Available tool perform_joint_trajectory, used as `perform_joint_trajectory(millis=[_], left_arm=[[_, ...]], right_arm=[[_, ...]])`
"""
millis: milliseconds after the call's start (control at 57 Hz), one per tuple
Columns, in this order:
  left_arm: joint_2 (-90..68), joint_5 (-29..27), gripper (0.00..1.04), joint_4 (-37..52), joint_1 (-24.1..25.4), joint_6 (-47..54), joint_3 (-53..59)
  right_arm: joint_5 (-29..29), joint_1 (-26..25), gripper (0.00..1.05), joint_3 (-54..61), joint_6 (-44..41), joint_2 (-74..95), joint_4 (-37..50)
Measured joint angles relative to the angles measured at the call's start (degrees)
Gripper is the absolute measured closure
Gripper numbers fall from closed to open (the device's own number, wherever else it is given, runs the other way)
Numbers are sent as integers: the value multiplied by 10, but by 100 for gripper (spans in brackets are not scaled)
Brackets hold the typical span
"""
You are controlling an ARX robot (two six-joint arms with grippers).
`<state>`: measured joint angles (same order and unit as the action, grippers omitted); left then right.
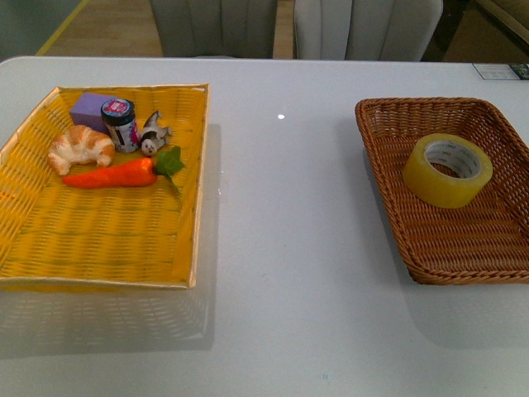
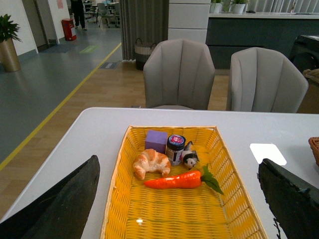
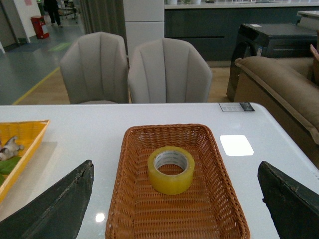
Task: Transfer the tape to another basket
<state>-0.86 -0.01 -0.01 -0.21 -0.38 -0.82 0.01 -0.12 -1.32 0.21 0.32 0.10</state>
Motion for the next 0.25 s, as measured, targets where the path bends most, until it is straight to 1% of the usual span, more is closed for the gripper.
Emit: perform_joint_trajectory(millis=[246], left_arm=[[0,0,9,0,0,0,0]], right_arm=[[0,0,9,0,0,0,0]])
